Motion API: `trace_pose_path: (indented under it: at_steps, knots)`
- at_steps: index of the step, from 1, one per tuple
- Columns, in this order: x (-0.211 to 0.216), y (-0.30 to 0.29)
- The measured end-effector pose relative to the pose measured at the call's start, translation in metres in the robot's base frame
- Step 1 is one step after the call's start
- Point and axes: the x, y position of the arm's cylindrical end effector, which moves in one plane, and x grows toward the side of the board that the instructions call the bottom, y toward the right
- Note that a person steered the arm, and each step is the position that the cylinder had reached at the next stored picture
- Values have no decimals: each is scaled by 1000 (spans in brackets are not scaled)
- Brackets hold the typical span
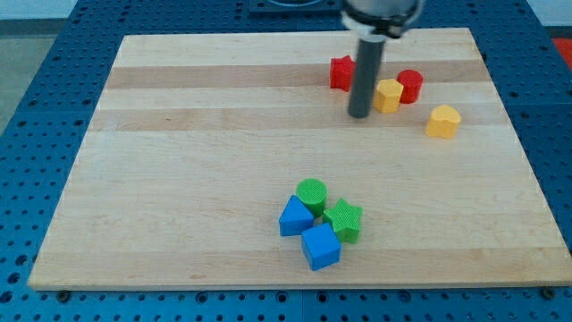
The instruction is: Slide group of blocks closer to yellow heart
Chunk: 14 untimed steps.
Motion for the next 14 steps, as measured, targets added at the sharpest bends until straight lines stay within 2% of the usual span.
trace_pose_path:
  at_steps: [1,2,3,7,8,9,10,12,14]
  knots:
    - [-43,-43]
    - [-84,-44]
    - [-99,-36]
    - [-39,55]
    - [-58,32]
    - [-91,36]
    - [-95,71]
    - [-48,81]
    - [-30,89]
